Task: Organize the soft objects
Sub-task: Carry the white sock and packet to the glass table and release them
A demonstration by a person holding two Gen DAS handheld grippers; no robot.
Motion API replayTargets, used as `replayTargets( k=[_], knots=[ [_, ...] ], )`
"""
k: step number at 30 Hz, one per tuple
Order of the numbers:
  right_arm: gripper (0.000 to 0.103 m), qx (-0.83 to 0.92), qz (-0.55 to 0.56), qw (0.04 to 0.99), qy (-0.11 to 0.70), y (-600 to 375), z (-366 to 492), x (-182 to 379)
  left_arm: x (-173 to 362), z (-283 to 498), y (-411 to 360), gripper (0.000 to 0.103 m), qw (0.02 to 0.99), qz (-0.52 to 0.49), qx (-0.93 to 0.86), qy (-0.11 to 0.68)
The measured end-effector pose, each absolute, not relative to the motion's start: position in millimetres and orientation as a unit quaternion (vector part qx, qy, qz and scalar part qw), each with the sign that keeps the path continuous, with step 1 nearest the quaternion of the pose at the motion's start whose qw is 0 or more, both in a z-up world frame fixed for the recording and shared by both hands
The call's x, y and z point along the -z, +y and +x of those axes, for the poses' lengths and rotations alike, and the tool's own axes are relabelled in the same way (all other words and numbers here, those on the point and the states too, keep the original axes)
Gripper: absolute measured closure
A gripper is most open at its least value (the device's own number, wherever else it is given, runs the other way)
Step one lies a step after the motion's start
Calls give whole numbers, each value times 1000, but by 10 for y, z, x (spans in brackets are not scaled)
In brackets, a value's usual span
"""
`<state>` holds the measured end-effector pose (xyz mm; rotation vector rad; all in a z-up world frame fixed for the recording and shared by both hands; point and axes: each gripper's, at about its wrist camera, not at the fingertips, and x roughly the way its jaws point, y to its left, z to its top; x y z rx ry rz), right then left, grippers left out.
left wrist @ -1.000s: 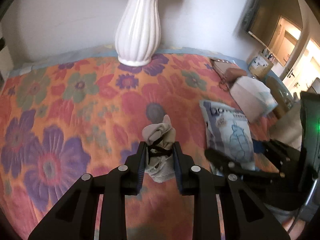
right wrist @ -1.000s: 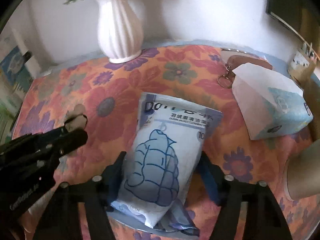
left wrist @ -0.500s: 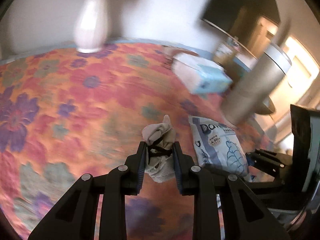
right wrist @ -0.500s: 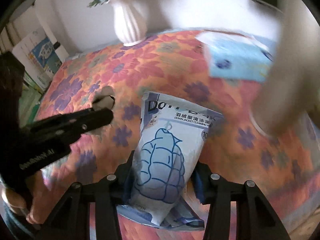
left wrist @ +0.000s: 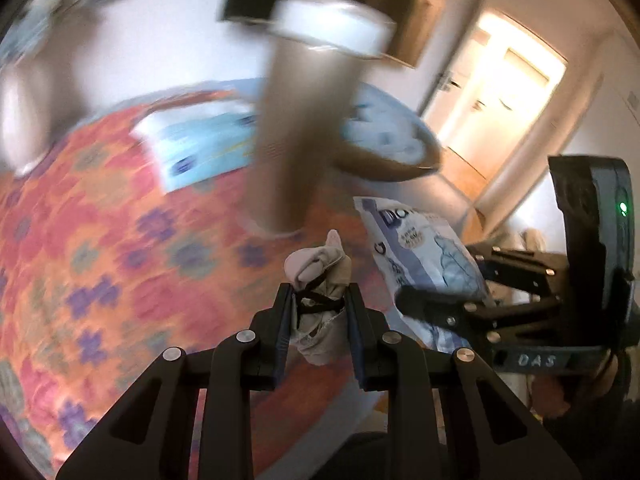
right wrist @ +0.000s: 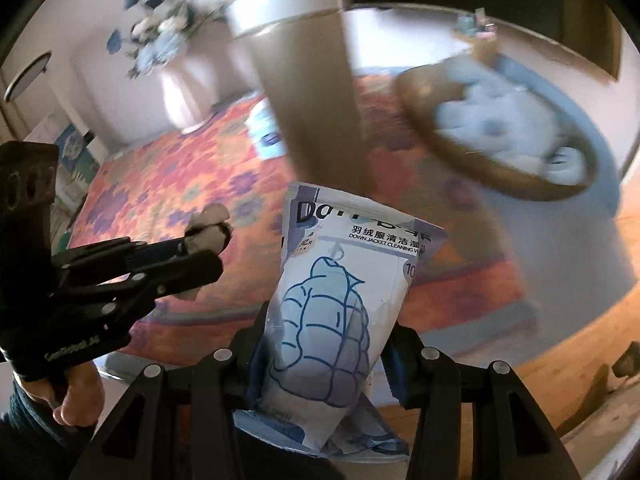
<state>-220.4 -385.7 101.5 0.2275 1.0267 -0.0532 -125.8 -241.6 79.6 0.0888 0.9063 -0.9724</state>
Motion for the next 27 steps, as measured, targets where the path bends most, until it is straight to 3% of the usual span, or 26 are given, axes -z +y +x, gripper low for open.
replayTargets(
  k=[14,22,27],
  knots=[
    [56,134,96,902,398,-5173,-2259,-1743,-1545,-1296,-4031,81,822,63,445,348],
    [56,102,201,909,352,-6263,-1531,-1898,-1555,-505,-4685,81,868,10,332,369],
    [55,93,206,902,369,-6536,-946,-1832,-1458,-185,-4912,79,886,23,283,366]
  ],
)
